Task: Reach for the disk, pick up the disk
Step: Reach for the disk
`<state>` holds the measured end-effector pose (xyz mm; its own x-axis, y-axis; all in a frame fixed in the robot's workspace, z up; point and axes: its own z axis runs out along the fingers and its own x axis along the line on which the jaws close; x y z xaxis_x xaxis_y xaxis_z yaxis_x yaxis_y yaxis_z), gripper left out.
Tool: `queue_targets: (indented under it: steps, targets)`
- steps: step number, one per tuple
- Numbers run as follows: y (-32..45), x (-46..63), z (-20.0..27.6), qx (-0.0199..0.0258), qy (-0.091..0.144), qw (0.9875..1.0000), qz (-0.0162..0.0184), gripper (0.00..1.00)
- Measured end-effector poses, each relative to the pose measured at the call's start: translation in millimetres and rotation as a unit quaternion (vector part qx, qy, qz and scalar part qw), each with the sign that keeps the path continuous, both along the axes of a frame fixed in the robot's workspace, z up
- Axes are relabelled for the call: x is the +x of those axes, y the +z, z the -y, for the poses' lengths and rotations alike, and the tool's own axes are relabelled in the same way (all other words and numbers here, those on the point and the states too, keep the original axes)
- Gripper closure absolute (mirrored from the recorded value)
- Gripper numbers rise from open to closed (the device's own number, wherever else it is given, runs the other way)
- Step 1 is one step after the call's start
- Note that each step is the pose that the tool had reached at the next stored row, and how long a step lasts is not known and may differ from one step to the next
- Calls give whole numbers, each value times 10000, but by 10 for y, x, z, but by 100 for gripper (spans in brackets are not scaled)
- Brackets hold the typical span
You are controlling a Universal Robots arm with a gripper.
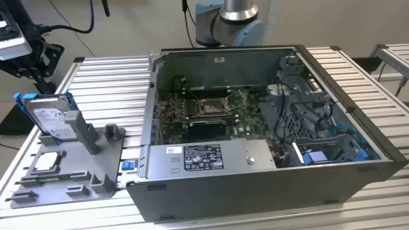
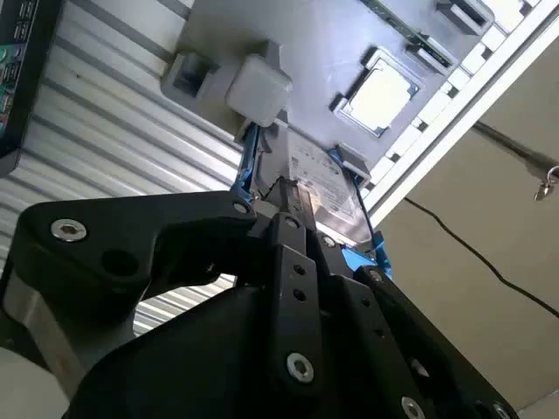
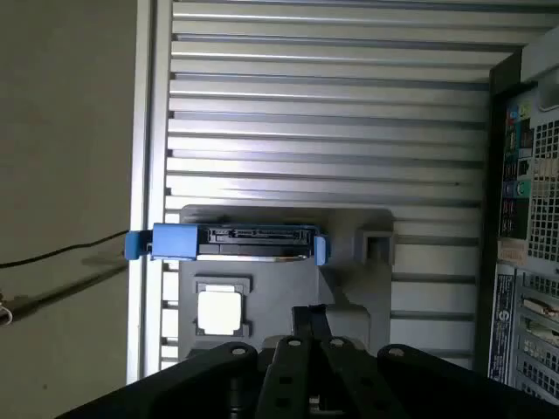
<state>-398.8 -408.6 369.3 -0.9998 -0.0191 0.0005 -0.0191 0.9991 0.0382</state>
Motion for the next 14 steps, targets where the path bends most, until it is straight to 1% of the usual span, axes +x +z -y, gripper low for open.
queue_targets:
  steps: [14]
  targets:
    - [0,0,0,0,0,10000,0,100]
